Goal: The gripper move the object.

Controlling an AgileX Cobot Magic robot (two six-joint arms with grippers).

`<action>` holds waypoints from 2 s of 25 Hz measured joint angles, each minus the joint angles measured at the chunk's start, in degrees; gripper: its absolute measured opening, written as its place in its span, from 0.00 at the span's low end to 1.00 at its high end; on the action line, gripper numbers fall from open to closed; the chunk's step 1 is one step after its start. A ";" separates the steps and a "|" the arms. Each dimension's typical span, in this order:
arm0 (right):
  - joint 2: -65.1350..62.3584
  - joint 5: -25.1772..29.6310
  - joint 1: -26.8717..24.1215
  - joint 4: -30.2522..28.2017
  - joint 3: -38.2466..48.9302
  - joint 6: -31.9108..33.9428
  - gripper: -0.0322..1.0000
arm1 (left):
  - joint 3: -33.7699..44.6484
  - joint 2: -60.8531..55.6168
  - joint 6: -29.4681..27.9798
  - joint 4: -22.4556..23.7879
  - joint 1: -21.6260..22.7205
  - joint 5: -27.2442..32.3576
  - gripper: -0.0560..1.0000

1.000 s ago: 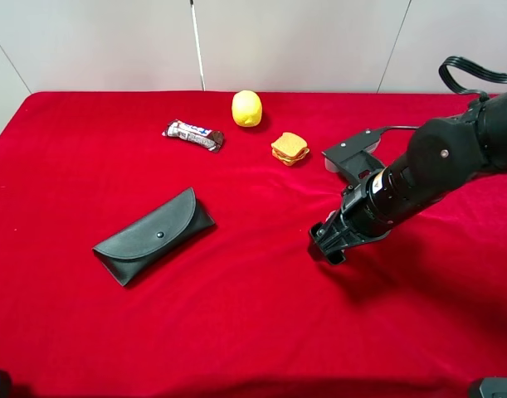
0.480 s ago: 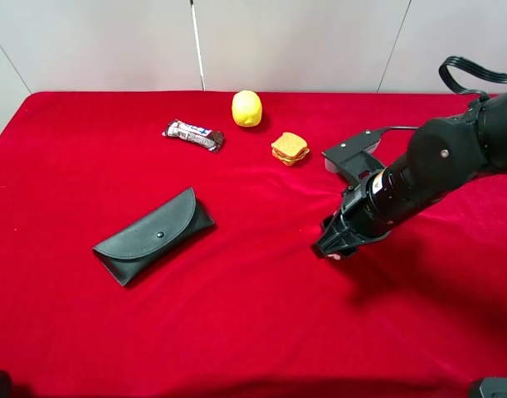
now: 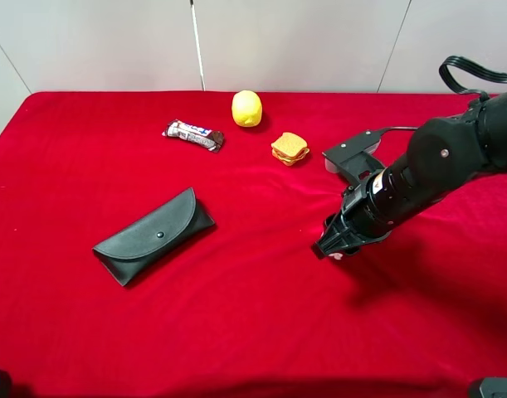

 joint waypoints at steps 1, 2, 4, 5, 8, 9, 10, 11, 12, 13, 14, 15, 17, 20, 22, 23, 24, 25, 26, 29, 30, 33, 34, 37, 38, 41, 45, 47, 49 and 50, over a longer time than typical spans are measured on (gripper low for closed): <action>0.00 0.00 0.00 0.00 0.00 0.00 0.35 | 0.00 0.00 0.00 0.00 0.00 0.00 0.95; 0.00 0.01 0.00 0.00 0.00 0.00 0.35 | 0.00 0.00 0.00 0.00 0.00 0.00 0.95; 0.00 0.06 0.00 0.05 0.00 0.00 0.35 | 0.00 0.00 0.00 0.00 0.00 0.00 0.95; 0.00 0.06 0.00 0.11 0.00 0.00 0.35 | 0.00 0.00 0.00 0.00 0.00 0.00 0.95; 0.00 0.06 0.00 0.21 0.00 0.00 0.35 | 0.00 0.00 0.00 0.00 0.00 0.00 0.95; 0.00 0.07 0.00 0.22 0.00 0.00 0.35 | 0.00 0.00 0.00 0.00 0.00 0.00 0.95; 0.00 0.07 0.00 0.27 0.00 0.00 0.35 | 0.00 0.00 0.00 0.00 0.00 0.00 0.95; 0.00 0.12 0.00 0.51 0.00 -0.06 0.35 | 0.00 0.00 0.00 0.00 0.00 0.00 0.95; 0.00 0.19 0.00 0.69 0.00 -0.11 0.35 | 0.00 0.00 0.00 0.00 0.00 0.00 0.95; 0.00 0.34 0.00 0.88 -0.04 -0.17 0.35 | 0.00 0.00 0.00 0.00 0.00 0.00 0.95; 0.00 0.50 0.00 0.94 -0.04 -0.17 0.35 | 0.00 0.00 0.00 0.00 0.00 0.00 0.95; 0.00 0.63 0.00 1.06 -0.04 -0.17 0.35 | 0.00 0.00 0.00 0.00 0.00 0.00 0.95; 0.00 0.75 0.00 1.11 -0.04 -0.17 0.35 | 0.00 0.00 0.00 0.00 0.00 0.00 0.95; 0.00 1.08 0.00 1.11 -0.21 -0.17 0.35 | 0.00 0.00 0.00 0.00 0.00 0.00 0.95; -0.13 2.22 0.00 1.11 -0.65 -0.17 0.35 | 0.00 0.00 0.00 0.00 0.00 0.00 0.95; -0.25 3.18 0.00 1.11 -1.09 -0.17 0.35 | 0.00 0.00 0.00 0.00 0.00 0.00 0.95; -0.56 3.97 0.00 1.11 -1.60 -0.17 0.35 | 0.00 0.00 0.00 0.00 0.00 0.00 0.95; -0.84 4.91 0.00 1.11 -2.39 -0.17 0.35 | 0.00 0.00 0.04 0.00 0.00 0.00 0.95; -1.04 5.95 0.00 1.11 -3.36 -0.17 0.35 | 0.00 0.00 0.04 0.00 0.00 0.00 0.95; -1.38 9.60 0.00 1.11 -6.55 -0.17 0.35 | 0.00 0.00 0.04 0.00 0.00 0.00 0.95; -1.37 11.21 0.00 1.11 -7.80 -0.17 0.35 | 0.00 0.00 0.04 0.00 0.00 0.00 0.95; -1.37 15.73 0.00 0.98 -11.70 -0.17 0.35 | 0.00 0.00 0.04 0.00 0.00 0.00 0.95; -1.37 17.20 0.00 0.71 -12.93 -0.17 0.35 | 0.00 0.00 0.04 0.00 0.00 0.00 0.95; -1.37 20.31 0.00 -0.82 -17.35 0.82 0.35 | 0.00 0.00 0.04 0.00 0.00 0.00 0.95; -1.37 21.00 0.00 -1.50 -18.55 0.95 0.35 | 0.00 0.00 0.04 0.00 0.00 0.00 0.95; -1.32 23.19 0.00 -2.75 -22.89 1.39 0.35 | 0.00 0.00 0.04 0.00 0.00 0.00 0.95; 0.20 26.96 0.00 -4.20 -28.87 1.81 0.35 | 0.00 0.00 0.04 0.00 0.00 0.00 0.95; 2.10 29.27 0.00 -4.66 -32.63 1.81 0.35 | 0.00 0.00 0.04 0.00 0.00 0.00 0.95; 4.16 31.93 0.00 -4.91 -36.46 1.87 0.35 | 0.00 0.00 0.04 0.00 0.00 0.00 0.95; 5.33 33.44 0.00 -4.90 -38.63 1.87 0.35 | 0.00 0.00 0.04 0.00 0.00 0.00 0.95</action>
